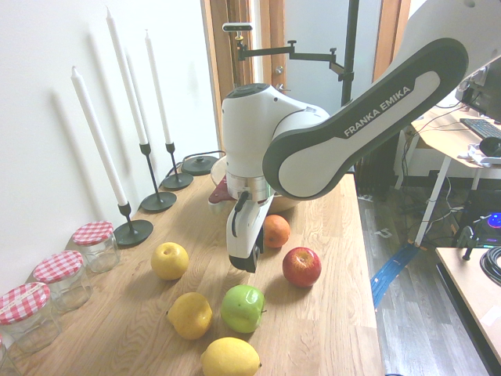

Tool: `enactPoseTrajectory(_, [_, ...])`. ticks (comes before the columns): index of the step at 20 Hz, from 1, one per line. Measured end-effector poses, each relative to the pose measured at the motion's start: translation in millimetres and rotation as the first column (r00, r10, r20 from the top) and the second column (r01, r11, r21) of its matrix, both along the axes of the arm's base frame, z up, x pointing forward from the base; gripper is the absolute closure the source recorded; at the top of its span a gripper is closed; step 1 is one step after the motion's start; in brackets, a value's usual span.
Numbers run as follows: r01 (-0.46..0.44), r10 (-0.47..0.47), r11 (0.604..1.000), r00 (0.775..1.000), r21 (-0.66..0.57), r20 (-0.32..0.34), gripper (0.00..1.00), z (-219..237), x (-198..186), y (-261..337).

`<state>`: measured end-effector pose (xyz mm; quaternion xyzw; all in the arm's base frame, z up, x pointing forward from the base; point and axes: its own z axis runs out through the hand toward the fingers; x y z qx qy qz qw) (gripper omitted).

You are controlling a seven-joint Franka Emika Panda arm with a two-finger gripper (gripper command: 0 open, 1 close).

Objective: Take plum out of the basket

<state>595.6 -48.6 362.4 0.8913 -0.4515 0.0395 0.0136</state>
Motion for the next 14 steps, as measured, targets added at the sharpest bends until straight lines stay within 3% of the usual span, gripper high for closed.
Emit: enactPoseTrajectory(14, [-0.005, 0.005, 1.000, 1.000, -0.001, 0.002, 0.00, 0.5, 3.7, 2.7])
